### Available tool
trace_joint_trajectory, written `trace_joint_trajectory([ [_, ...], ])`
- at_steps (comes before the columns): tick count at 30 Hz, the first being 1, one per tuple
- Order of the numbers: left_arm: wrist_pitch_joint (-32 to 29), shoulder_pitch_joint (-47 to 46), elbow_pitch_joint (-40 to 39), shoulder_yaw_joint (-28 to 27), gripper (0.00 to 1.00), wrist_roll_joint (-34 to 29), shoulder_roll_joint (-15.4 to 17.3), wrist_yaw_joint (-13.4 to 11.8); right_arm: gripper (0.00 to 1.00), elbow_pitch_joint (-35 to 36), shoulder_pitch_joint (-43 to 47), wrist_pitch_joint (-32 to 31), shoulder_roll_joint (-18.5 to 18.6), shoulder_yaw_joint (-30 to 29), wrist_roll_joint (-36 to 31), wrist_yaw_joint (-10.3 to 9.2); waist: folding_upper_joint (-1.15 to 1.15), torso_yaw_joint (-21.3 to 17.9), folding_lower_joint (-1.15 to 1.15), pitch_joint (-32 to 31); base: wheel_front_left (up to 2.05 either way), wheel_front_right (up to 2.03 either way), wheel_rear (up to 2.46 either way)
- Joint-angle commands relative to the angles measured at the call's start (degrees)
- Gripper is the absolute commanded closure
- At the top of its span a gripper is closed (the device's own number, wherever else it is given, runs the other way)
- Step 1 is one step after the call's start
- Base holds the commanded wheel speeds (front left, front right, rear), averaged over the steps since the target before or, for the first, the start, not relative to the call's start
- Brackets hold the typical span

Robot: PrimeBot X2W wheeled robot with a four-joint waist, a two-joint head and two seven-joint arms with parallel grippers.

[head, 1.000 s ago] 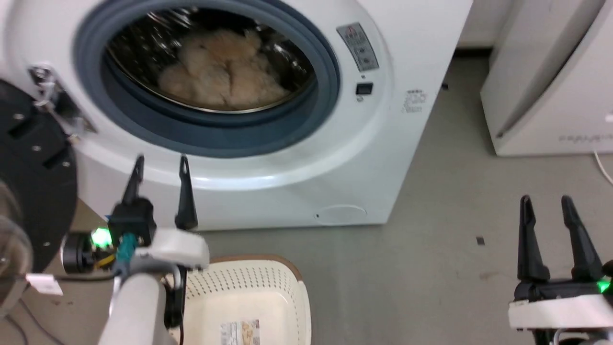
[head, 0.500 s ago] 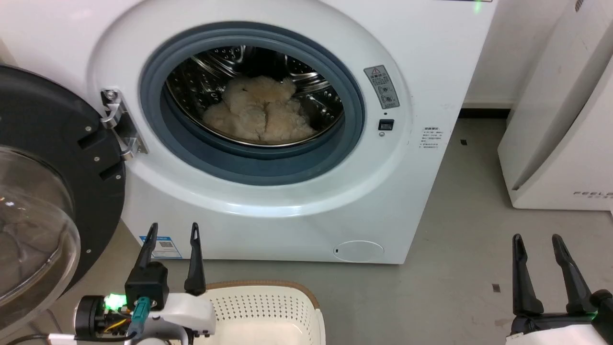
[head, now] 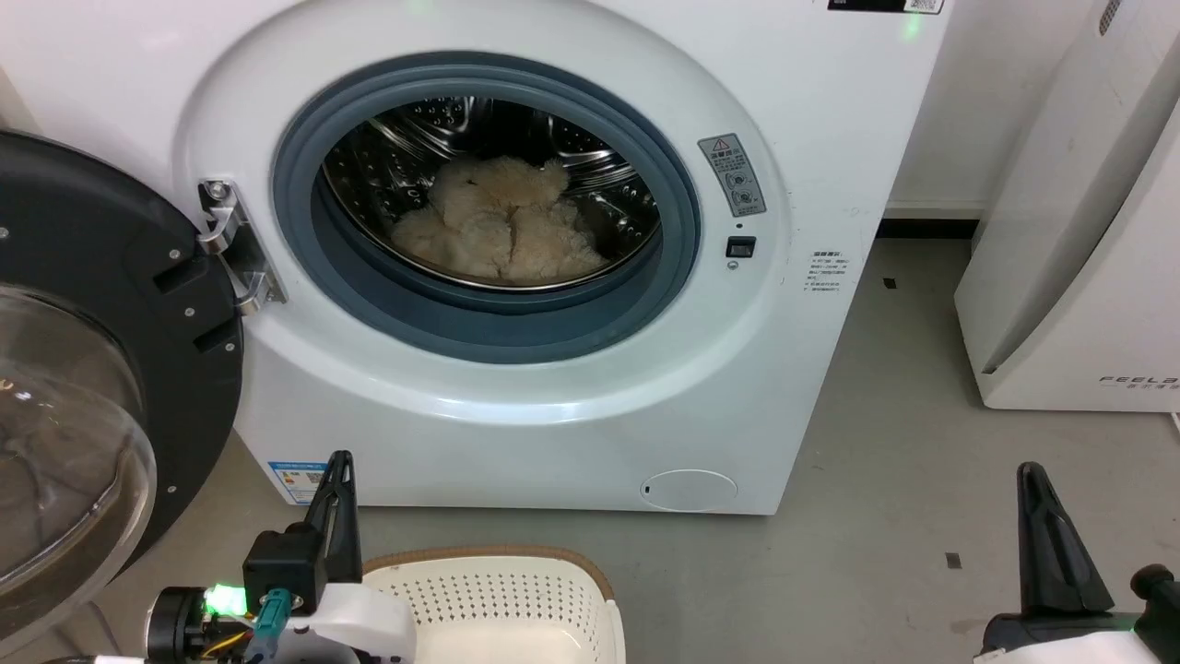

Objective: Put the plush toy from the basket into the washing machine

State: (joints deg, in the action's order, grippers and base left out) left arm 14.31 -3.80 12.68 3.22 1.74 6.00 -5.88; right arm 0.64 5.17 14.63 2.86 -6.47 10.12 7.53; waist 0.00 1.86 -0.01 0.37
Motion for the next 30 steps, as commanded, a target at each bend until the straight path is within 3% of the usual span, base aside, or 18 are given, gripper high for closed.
trace_joint_trajectory([
  [1,-0.2,0.1,-0.4,-0.1,1.00,-0.1,-0.1,0.2,1.00,0.0,-0.2,-0.4,0.0,0.2,-0.3,0.00,0.00,0.0,0.01,0.0,0.00,0.00,0.00],
  [30,-3.6,1.0,-3.4,-0.8,1.00,-0.5,-0.8,1.6,1.00,-0.2,-1.4,-3.8,0.0,1.7,-2.7,-0.01,0.00,-0.5,0.01,-0.1,0.00,0.00,0.00],
])
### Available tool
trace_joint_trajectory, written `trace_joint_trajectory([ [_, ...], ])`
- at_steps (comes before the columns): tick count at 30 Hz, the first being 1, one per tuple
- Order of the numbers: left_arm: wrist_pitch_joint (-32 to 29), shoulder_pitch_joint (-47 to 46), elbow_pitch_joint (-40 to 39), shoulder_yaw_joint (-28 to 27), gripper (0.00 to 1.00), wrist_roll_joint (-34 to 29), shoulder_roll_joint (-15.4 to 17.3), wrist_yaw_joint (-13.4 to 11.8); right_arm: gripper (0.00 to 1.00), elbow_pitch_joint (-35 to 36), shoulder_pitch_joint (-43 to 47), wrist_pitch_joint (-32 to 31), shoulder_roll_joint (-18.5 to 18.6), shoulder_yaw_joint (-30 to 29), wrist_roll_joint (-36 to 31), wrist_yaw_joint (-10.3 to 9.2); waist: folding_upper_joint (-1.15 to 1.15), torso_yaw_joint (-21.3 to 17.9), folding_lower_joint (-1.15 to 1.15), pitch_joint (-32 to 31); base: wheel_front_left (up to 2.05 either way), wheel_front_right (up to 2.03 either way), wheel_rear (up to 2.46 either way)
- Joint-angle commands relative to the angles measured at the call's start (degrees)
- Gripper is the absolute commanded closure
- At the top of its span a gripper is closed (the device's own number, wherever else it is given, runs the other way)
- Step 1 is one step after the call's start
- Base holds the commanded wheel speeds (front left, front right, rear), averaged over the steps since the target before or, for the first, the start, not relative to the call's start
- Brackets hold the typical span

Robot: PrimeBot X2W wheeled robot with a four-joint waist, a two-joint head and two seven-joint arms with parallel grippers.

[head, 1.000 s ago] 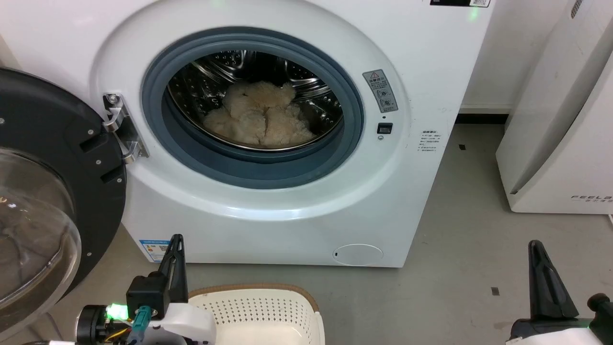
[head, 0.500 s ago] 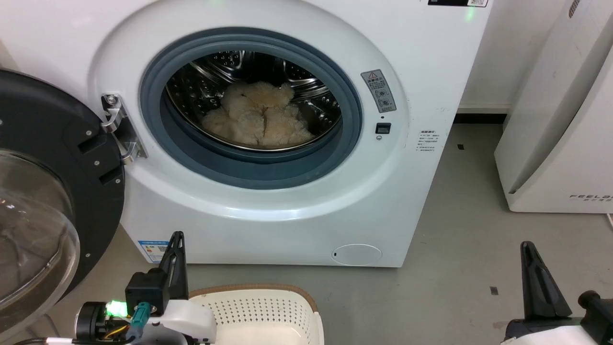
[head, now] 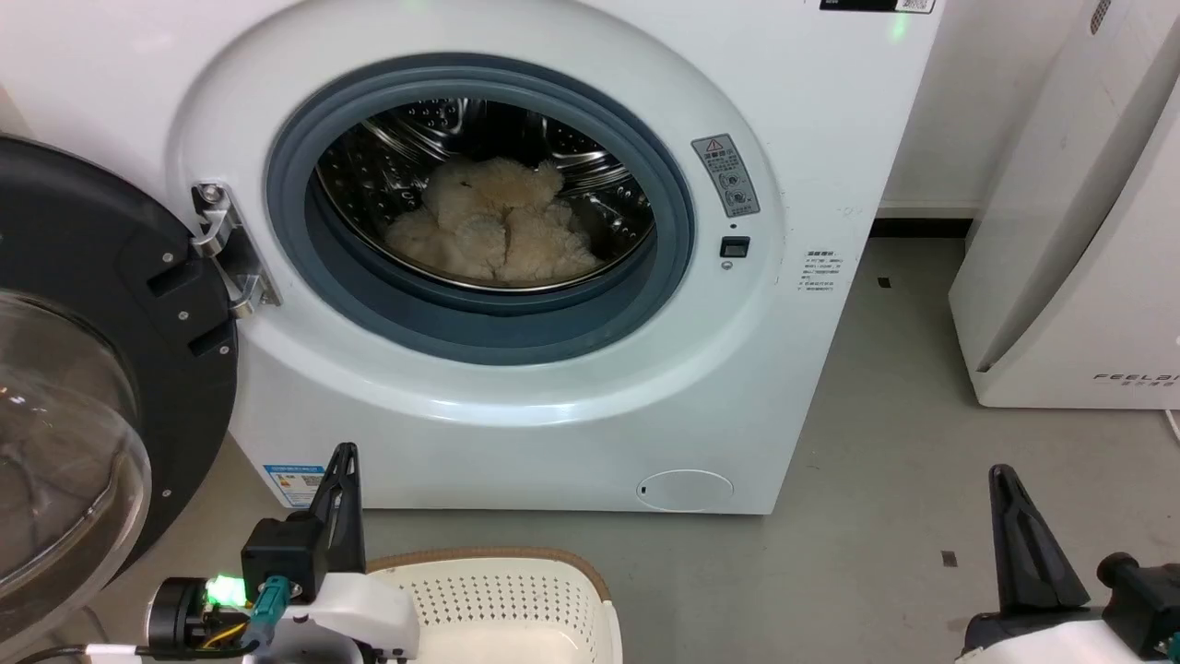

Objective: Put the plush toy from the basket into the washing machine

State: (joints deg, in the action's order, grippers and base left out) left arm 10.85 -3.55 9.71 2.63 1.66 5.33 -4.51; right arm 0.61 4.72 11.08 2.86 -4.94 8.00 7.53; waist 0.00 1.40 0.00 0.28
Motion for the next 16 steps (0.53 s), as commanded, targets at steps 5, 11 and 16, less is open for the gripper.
trace_joint_trajectory([
  [5,-0.7,0.9,-0.9,-0.4,1.00,-0.5,-0.3,0.4,1.00,-0.2,-1.1,-0.9,0.0,0.4,-0.9,-0.01,0.00,-0.1,0.00,0.0,0.00,0.00,0.00],
  [11,-1.4,1.1,-1.5,-0.5,1.00,-0.5,-0.4,0.7,1.00,-0.2,-1.4,-1.6,0.0,0.7,-1.4,-0.02,0.00,-0.2,0.00,0.0,0.00,0.00,0.00],
  [16,-2.0,1.3,-2.0,-0.7,1.00,-0.6,-0.6,1.0,1.00,-0.2,-1.6,-2.2,0.0,1.0,-1.8,-0.02,0.00,-0.2,0.00,0.0,0.00,0.00,0.00],
])
